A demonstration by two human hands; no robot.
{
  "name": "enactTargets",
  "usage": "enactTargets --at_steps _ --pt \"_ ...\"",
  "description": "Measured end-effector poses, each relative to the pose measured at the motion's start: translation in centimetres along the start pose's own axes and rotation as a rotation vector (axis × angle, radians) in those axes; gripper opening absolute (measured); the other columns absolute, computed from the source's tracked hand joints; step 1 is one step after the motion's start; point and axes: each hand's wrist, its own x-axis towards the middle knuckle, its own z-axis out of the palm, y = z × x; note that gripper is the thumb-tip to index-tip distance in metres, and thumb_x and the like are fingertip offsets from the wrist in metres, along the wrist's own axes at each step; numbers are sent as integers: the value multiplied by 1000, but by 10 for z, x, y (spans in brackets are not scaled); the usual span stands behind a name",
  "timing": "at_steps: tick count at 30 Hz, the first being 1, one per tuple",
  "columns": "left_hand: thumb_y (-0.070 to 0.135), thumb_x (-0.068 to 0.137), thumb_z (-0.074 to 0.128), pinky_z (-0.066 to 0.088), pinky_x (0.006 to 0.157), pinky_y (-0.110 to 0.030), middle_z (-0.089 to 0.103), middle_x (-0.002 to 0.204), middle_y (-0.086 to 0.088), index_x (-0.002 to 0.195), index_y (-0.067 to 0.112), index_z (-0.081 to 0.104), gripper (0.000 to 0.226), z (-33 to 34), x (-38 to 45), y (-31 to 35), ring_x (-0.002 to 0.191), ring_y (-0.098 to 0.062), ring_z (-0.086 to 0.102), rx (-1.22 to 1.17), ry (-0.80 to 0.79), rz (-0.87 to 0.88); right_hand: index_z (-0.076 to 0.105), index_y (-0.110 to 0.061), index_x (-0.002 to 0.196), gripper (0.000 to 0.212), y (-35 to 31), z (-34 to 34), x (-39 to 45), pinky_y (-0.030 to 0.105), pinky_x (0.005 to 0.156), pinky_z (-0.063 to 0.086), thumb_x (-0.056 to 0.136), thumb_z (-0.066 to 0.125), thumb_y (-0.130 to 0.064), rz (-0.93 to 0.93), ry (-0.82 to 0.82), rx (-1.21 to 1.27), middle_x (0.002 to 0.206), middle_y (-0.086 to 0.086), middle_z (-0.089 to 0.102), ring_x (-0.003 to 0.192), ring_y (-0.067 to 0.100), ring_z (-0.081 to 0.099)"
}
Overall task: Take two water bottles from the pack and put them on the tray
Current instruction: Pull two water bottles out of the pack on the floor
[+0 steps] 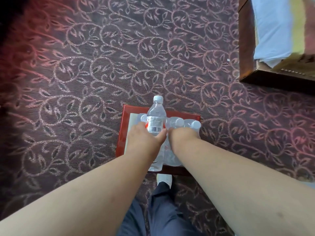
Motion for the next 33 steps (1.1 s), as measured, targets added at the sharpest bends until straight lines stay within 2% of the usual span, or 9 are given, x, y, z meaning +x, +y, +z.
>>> enactTargets --at_steps 5,8,14,17,20,22,24,28,33 --pt "67 77 64 53 91 -51 67 105 -9 113 9 65 68 1 2 -1 103 -32 62 3 11 3 62 -21 114 26 14 18 -3 41 75 52 91 67 -33 -13 217 202 100 5 69 100 31 67" --pt "65 77 65 53 90 -50 67 103 -9 109 9 65 64 2 1 -2 100 -31 63 -9 23 9 59 -22 107 38 29 33 -24 34 63 48 87 66 -54 -79 426 311 95 4 71 89 30 68" --pt "68 76 62 53 90 -47 66 106 -6 114 13 65 67 3 4 -6 103 -28 61 -15 -3 13 70 -17 99 42 67 37 -81 29 75 43 82 68 -56 -302 812 752 90 4 67 89 19 57" --pt "69 77 62 43 82 -34 57 105 0 114 18 61 63 5 5 -8 101 -22 52 -17 5 10 67 -10 112 63 82 23 -107 14 92 39 85 55 -66 -446 909 856 111 8 61 104 6 53" --pt "67 78 65 37 79 -33 49 101 3 120 16 59 66 6 5 -8 95 -17 45 -6 29 19 57 -27 118 52 89 9 -121 21 93 47 93 39 -69 -562 973 1012 119 -7 62 111 6 60" --pt "67 79 64 36 80 -32 50 101 3 118 15 60 65 7 6 -8 97 -18 48 2 36 32 51 -54 109 30 90 -4 -115 19 84 49 91 37 -74 -485 1015 1087 106 -23 67 101 -2 63" --pt "68 79 62 39 81 -33 55 103 1 115 15 61 65 7 6 -8 97 -18 49 8 29 36 54 -62 96 27 84 -18 -93 25 82 52 82 43 -82 -283 903 1305 93 -30 68 90 -8 63" --pt "73 74 55 36 81 -33 49 98 1 117 15 60 73 8 6 -9 93 -20 45 14 22 41 64 -31 96 43 59 -28 -23 52 85 57 79 51 -69 -33 544 1520 91 -2 72 88 23 70" --pt "77 68 50 38 80 -35 50 91 4 101 23 55 64 10 7 -12 91 -19 45 -9 23 50 69 -19 94 40 30 -10 22 21 55 54 96 47 -52 166 686 1489 76 -7 70 69 12 73"
